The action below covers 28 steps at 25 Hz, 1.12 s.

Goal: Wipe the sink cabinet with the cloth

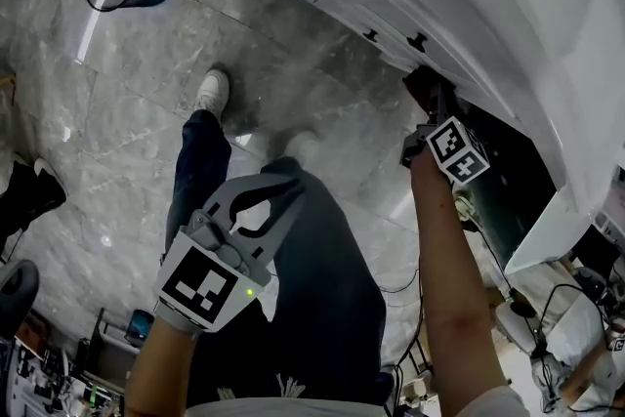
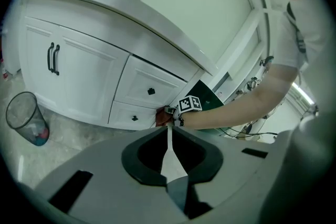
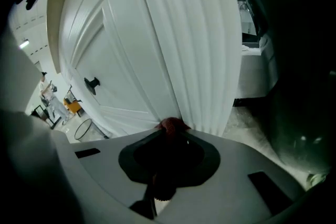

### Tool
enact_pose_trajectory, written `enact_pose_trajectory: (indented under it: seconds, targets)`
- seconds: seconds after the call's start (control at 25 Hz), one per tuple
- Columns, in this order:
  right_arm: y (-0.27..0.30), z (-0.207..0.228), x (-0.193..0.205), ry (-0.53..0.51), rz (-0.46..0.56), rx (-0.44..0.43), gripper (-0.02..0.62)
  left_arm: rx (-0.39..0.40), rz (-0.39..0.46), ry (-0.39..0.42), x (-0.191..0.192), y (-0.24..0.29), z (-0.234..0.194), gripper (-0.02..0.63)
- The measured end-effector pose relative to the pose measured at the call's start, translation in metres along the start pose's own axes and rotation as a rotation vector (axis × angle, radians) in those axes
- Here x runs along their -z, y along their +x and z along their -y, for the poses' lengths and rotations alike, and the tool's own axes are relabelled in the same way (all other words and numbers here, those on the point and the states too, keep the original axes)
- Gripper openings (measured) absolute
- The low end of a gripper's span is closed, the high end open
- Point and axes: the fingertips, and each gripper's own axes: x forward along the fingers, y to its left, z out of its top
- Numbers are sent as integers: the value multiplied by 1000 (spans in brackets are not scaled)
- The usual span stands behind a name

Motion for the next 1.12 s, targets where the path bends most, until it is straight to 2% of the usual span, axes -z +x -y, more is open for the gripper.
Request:
enact_pose_trajectory:
  seconds: [0.16,0.52,0.8,0.96,1.12]
  targets:
    - [-8,-8,-9,47,6,-29,48,19,-5,11,-1,8,12,12]
    - [-46,-25,-43,58,44,-51,48,93,-29,55,-9,18,29,12]
    - [-93,-35,-83,-2,107,-5,48,169,-56,114,-28,2,33,12]
    - [-121,-41,-107,-44,160,41,48,189,-64,131,-35,-16,19,12]
    - [-134,-48,-122,-81,166,103,48,205,-83,131,-38,-34,3,12]
